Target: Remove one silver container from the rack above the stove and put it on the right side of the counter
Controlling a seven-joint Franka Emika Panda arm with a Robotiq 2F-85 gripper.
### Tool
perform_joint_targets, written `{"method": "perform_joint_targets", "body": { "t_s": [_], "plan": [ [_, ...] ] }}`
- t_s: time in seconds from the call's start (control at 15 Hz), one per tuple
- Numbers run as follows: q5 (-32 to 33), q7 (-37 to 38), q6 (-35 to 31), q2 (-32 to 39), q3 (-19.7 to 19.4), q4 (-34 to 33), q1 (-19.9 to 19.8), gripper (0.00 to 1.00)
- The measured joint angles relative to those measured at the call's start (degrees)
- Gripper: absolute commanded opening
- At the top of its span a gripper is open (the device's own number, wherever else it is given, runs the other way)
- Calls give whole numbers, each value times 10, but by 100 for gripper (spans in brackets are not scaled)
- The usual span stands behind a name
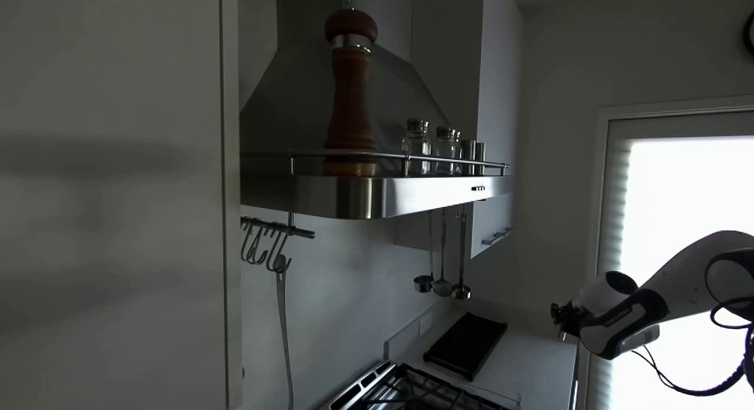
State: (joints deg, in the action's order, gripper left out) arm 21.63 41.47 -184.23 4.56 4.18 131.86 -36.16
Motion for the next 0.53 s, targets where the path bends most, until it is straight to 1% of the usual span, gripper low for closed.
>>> {"method": "perform_joint_targets", "body": {
  "t_s": [0.13,0.33,0.4,0.53],
  "plan": [
    [19,16,0,30,-24,-23,15,11],
    [34,39,0,86,-74,-64,62,11],
    [34,46,0,106,-91,-77,81,36],
    [34,59,0,142,-108,-101,108,36]
  ]
}}
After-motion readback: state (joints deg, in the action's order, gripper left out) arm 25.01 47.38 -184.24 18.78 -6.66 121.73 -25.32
